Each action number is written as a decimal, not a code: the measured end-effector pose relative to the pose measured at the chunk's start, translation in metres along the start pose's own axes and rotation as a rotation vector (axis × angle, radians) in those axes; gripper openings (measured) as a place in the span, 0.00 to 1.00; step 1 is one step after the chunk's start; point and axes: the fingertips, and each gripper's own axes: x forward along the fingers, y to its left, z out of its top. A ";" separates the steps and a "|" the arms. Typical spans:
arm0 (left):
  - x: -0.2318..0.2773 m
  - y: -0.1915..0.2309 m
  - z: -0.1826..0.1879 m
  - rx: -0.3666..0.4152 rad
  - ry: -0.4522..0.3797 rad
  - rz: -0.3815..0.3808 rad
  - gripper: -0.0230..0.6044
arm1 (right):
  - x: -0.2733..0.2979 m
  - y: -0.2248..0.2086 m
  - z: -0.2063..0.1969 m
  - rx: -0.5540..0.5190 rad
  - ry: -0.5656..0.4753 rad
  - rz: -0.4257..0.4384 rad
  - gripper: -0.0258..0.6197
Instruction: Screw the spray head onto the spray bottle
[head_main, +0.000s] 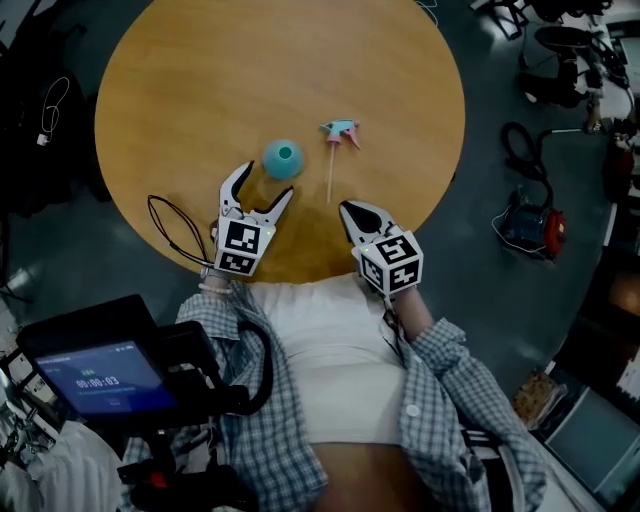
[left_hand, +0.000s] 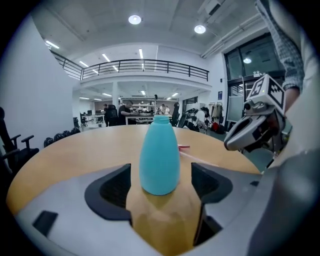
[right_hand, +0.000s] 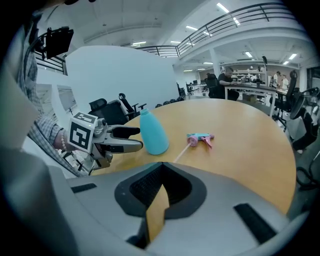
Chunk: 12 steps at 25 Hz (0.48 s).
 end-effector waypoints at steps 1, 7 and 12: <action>0.003 0.000 0.000 0.005 0.001 0.001 0.63 | -0.001 0.001 -0.001 0.000 0.002 0.000 0.03; 0.018 -0.006 -0.004 0.010 0.000 -0.015 0.63 | -0.007 0.005 -0.005 0.004 0.013 -0.007 0.03; 0.023 -0.007 -0.004 -0.007 0.002 -0.014 0.63 | -0.015 0.008 -0.009 0.016 0.020 -0.019 0.03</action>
